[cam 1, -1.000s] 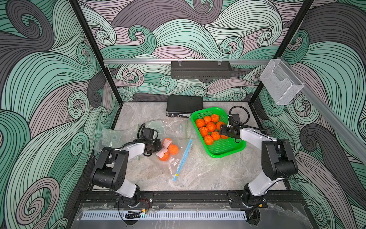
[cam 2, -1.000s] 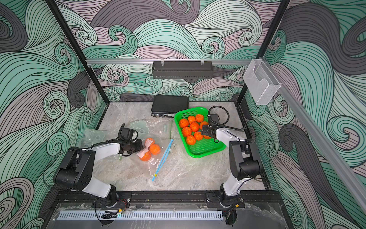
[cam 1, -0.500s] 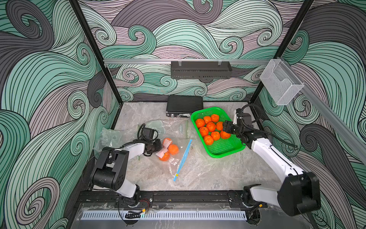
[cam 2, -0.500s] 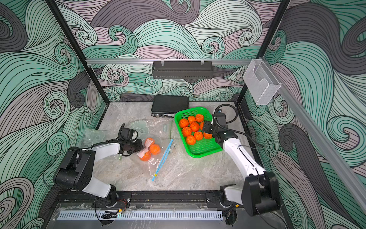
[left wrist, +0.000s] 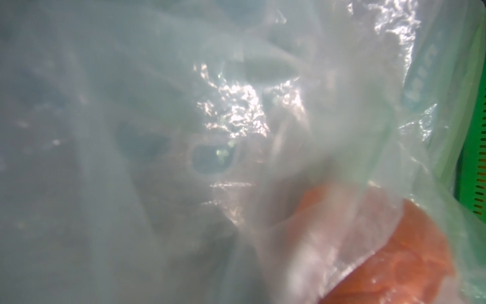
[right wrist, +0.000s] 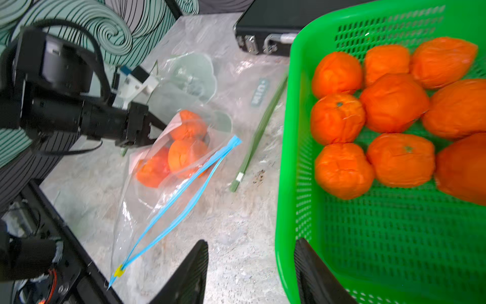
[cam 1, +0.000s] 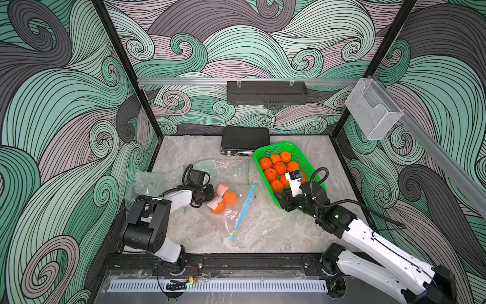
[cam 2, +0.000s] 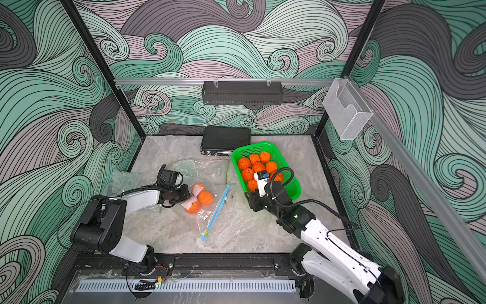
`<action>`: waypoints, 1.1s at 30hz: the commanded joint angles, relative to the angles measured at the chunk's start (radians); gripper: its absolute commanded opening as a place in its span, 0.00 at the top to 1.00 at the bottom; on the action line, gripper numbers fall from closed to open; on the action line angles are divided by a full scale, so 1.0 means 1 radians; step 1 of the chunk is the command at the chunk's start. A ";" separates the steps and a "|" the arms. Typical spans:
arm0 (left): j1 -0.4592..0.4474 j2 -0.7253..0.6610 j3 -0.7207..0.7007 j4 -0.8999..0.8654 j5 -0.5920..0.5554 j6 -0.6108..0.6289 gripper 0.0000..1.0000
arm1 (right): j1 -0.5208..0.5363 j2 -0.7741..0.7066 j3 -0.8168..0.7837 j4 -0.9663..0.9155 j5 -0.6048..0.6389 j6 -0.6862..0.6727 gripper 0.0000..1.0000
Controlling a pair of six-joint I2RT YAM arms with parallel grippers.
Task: Open the zip-top bag and take out the orange
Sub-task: Pick up the orange from the zipper food storage bag.
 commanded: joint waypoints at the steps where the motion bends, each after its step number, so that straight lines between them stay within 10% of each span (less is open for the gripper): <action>1: -0.001 0.028 0.009 -0.083 -0.022 0.013 1.00 | 0.085 0.056 0.002 0.074 0.046 0.028 0.49; 21: -0.001 0.035 0.009 -0.079 -0.018 0.012 1.00 | 0.261 0.411 0.138 0.176 0.076 0.018 0.84; 33: -0.001 0.034 0.009 -0.079 -0.016 0.012 1.00 | 0.261 0.536 0.187 0.198 0.051 0.003 0.86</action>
